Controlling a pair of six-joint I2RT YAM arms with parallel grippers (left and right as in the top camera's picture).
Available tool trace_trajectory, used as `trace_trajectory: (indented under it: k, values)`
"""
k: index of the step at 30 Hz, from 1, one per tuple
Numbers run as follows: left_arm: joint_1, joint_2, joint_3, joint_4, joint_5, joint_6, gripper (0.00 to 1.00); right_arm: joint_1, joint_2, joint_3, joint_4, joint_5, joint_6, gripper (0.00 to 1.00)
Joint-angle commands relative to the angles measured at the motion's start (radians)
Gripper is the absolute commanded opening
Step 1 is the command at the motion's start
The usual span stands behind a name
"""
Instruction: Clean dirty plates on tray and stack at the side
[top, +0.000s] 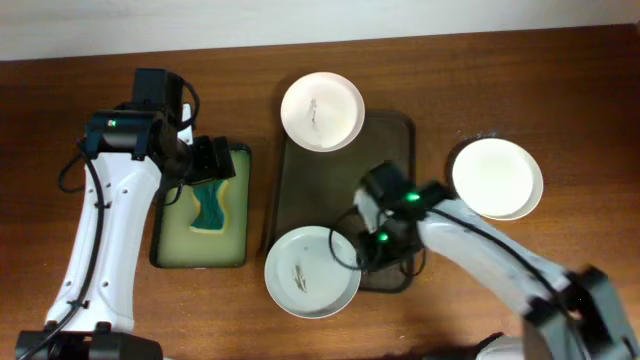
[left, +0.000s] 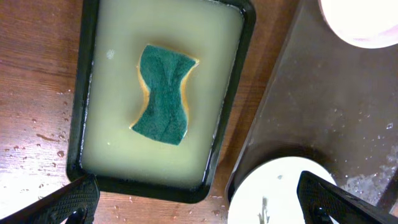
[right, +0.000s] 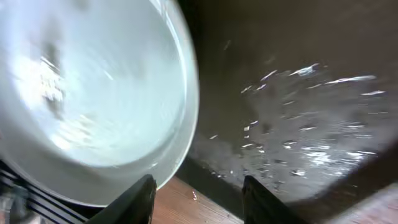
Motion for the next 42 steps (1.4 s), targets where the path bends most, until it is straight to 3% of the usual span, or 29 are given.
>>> trace_trajectory:
  k: [1,4,8,11,14,15,19,21,25,26,29,32,35,39,42]
  values:
    - [0.002,-0.012,0.006,0.017,0.008,0.004,1.00,0.023,0.127,-0.002,0.063,-0.051,-0.050,0.42]
    - [0.002,-0.012,0.006,0.004,0.008,0.004,1.00,0.008,0.152,-0.002,0.080,-0.063,-0.063,0.32]
    - [0.002,-0.012,0.006,-0.004,0.007,0.005,1.00,-0.060,0.150,0.005,0.135,-0.054,-0.043,0.04]
    - [0.002,-0.012,-0.015,-0.021,0.000,0.004,1.00,-0.203,0.107,0.090,0.135,0.060,0.067,0.04]
    - [0.002,-0.012,-0.158,0.081,0.000,-0.011,0.97,-0.293,0.107,0.109,0.152,0.116,0.137,0.05]
    - [0.002,-0.012,-0.257,0.158,0.000,-0.011,0.96,-0.296,0.107,0.105,0.154,0.164,0.179,0.04]
    - [0.002,-0.002,-0.605,0.563,-0.071,-0.010,0.84,-0.296,0.107,0.105,0.147,0.154,0.123,0.04]
    - [0.002,0.030,-0.671,0.703,-0.177,-0.010,0.69,-0.296,0.107,0.105,0.143,0.154,0.117,0.04]
    - [0.002,0.154,-0.669,0.750,-0.113,-0.003,0.00,-0.296,0.107,0.105,0.140,0.153,0.118,0.04]
    - [0.002,0.148,-0.629,0.696,-0.105,-0.003,0.00,-0.296,0.107,0.105,0.138,0.154,0.118,0.04]
    - [-0.004,0.146,-0.298,0.344,-0.069,0.047,0.00,-0.296,0.107,0.105,0.139,0.154,0.118,0.04]
    - [-0.093,0.146,-0.044,0.203,0.031,0.058,0.00,-0.296,0.107,0.105,0.139,0.154,0.117,0.04]
    - [-0.272,0.193,-0.027,0.317,0.200,-0.011,0.00,-0.296,0.107,0.105,0.143,0.154,0.118,0.05]
    - [-0.446,0.404,-0.028,0.438,0.448,-0.061,0.00,-0.296,0.107,0.105,0.145,0.154,0.118,0.05]
    - [-0.551,0.507,-0.028,0.444,0.457,-0.107,0.00,-0.296,0.107,0.105,0.146,0.154,0.119,0.05]
